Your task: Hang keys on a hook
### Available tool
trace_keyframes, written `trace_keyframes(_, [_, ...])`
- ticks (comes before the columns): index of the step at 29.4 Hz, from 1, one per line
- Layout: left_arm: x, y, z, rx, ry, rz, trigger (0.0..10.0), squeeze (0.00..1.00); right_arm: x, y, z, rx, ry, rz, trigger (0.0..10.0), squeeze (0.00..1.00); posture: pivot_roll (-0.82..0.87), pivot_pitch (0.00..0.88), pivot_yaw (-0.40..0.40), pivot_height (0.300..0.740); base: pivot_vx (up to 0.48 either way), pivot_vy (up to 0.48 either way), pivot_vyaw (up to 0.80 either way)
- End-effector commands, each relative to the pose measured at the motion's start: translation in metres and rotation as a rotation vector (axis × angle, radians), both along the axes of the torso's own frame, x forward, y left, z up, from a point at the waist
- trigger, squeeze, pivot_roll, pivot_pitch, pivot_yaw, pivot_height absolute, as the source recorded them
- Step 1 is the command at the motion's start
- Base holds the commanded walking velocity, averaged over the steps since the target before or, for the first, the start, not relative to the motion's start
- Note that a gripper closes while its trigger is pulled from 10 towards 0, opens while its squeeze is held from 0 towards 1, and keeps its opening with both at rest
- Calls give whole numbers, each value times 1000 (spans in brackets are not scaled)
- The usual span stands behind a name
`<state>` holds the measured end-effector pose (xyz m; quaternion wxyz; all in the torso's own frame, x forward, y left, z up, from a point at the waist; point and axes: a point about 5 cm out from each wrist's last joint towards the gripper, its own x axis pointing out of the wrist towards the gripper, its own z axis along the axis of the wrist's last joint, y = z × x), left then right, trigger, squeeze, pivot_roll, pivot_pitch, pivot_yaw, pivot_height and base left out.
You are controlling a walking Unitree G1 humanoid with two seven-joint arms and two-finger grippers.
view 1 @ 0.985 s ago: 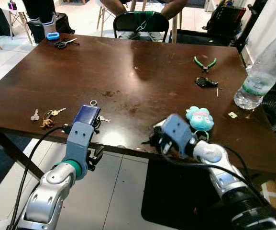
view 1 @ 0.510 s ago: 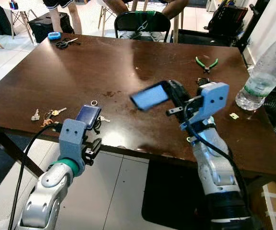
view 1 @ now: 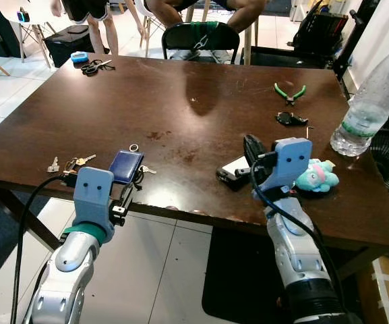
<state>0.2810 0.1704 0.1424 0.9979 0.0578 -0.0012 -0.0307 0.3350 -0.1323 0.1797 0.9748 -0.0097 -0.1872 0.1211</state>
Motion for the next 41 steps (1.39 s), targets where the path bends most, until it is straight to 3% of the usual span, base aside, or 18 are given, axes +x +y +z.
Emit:
trace_keyframes(1, [-3,5,-4,4,14,24,10000,0,-1,5,-4,-40,9,21,10000,0,-22,11,104,740,0,0,0])
trace_keyframes(6, [-2,5,-5,2,13,26,10000,0,-1,8,-6,-123,15,31,10000,0,-27,17,105,740,0,0,0])
trace_keyframes(8, [-2,3,-6,8,14,21,10000,0,0,21,-13,-294,49,129,10000,0,-32,32,102,740,0,0,0])
trace_keyframes(9, [-2,3,-6,8,14,21,10000,0,0,21,-13,-294,49,129,10000,0,-32,32,102,740,0,0,0])
trace_keyframes(10, [-1,3,-6,8,15,20,10000,0,1,26,-23,-373,132,201,10000,0,-33,40,97,740,0,0,0])
trace_keyframes(11, [-1,3,-6,8,15,20,10000,0,1,26,-23,-373,132,201,10000,0,-33,40,97,740,0,0,0])
trace_keyframes(13, [-1,1,-6,8,14,21,10000,0,8,19,-41,-505,280,269,10000,0,-34,60,92,740,0,0,0])
trace_keyframes(14, [-1,0,-6,7,13,21,10000,0,13,14,-43,-549,309,263,10000,306,-34,68,90,740,0,0,0])
trace_keyframes(15, [-1,0,-6,6,14,20,10000,0,17,10,-43,-566,316,253,10000,804,-34,73,89,740,0,0,0])
trace_keyframes(16, [-1,-1,-4,3,13,20,10000,0,21,7,-42,-571,322,245,10000,1000,-31,84,88,740,0,0,0])
trace_keyframes(24, [-2,-4,3,-13,4,11,10000,0,34,12,-32,-550,310,231,10000,1000,-16,141,89,740,0,0,0])
trace_keyframes(31, [-5,-4,8,-19,2,7,10000,0,46,1,-24,-566,322,151,10000,1000,-4,165,98,740,0,0,0])
trace_keyframes(32, [-5,-4,9,-20,2,6,10000,0,48,-1,-24,-562,331,145,10000,416,4,180,101,740,0,0,0])
trace_keyframes(33, [-5,-4,9,-20,2,6,10000,0,48,-1,-24,-562,331,145,10000,416,4,180,101,740,0,0,0])
trace_keyframes(34, [-6,-4,10,-19,2,5,10000,0,50,-2,-24,-565,335,133,10000,0,8,184,103,740,0,0,0])
trace_keyframes(41, [-6,-4,11,-15,7,3,10000,0,54,0,-25,-514,367,128,10000,0,18,189,107,740,0,0,0])
